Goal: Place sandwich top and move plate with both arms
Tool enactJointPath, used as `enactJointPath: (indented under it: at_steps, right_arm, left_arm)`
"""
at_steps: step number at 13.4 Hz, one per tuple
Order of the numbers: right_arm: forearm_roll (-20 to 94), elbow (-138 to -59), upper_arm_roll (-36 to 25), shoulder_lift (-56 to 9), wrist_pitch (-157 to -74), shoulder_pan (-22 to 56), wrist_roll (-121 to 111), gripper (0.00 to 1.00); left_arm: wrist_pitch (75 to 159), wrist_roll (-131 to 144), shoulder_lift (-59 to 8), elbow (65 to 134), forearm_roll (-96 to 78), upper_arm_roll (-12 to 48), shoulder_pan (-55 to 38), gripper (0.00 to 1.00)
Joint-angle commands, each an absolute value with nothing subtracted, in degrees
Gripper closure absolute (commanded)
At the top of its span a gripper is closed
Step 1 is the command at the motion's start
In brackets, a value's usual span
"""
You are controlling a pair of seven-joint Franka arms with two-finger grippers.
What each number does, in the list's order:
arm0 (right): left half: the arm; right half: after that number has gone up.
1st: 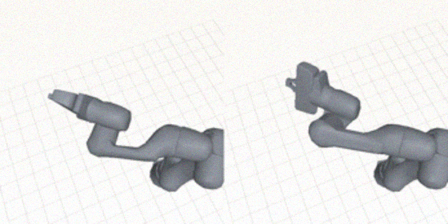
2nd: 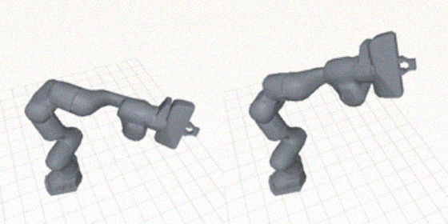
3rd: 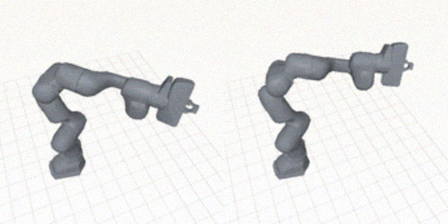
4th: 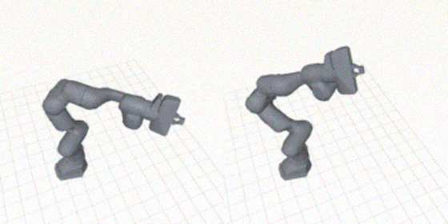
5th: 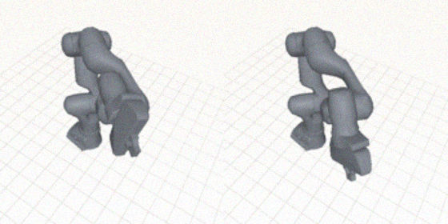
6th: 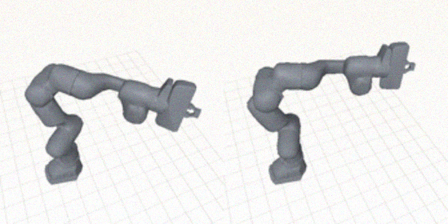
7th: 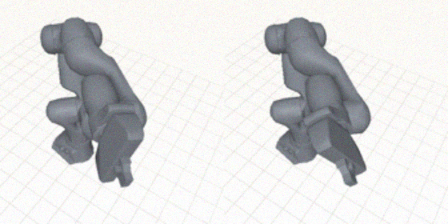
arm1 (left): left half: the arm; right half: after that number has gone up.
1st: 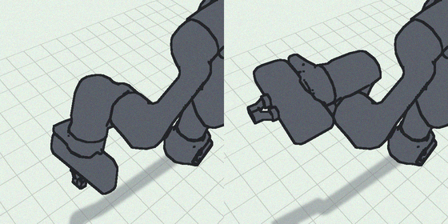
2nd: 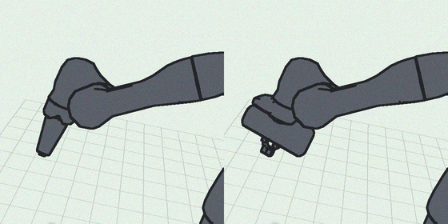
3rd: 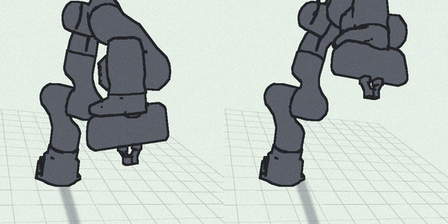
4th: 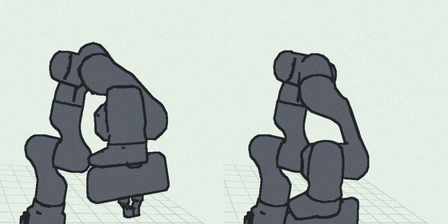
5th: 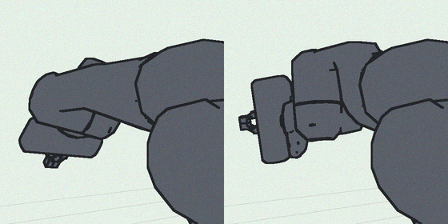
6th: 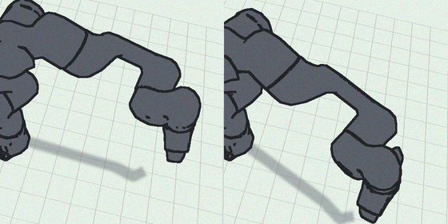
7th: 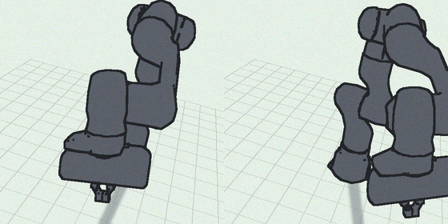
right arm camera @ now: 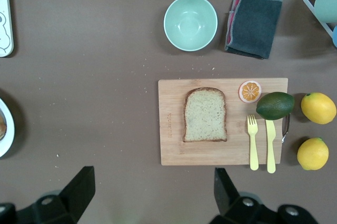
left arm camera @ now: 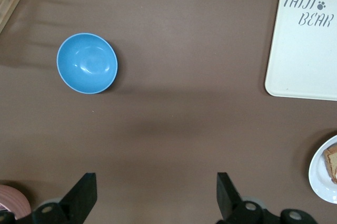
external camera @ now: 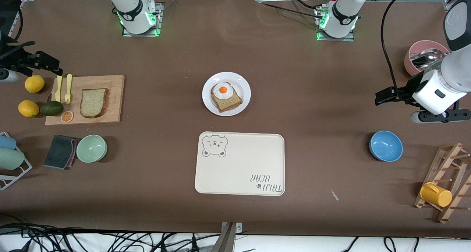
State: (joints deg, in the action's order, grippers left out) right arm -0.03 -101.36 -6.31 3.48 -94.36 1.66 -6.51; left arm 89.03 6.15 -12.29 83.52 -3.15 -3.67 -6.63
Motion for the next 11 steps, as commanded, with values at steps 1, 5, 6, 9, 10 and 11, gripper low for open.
enactJointPath:
  at_steps: [1, 5, 6, 9, 10, 11]
  right_arm:
    - [-0.4, -99.9, -6.2, 2.9, -93.2, 1.7, -6.1, 0.00]
    - [-0.7, -99.7, -6.2, 2.9, -93.2, 1.7, -6.1, 0.00]
    - [-0.7, -99.7, -6.2, 2.9, -93.2, 1.7, -6.1, 0.00]
    - [-0.7, -99.7, -6.2, 2.8, -93.2, 1.7, -6.1, 0.00]
    - [-0.7, -99.7, -6.2, 2.8, -93.3, 1.7, -6.1, 0.00]
    - [-0.7, -99.7, -6.2, 2.7, -93.3, 1.6, -6.1, 0.00]
  left_arm:
    - [87.4, -0.9, -13.4, 80.9, -4.2, -4.2, -6.8, 0.00]
    - [87.9, -8.4, -14.5, 80.8, -4.3, -4.4, -6.8, 0.00]
    - [88.0, -9.3, -14.5, 80.8, -4.3, -4.5, -6.9, 0.00]
    - [88.0, -9.0, -14.5, 80.8, -4.6, -4.7, -6.8, 0.00]
    - [88.2, -9.0, -14.5, 80.8, -4.7, -4.8, -6.8, 0.00]
    - [88.9, -8.9, -14.5, 80.8, -4.6, -4.7, -6.7, 0.00]
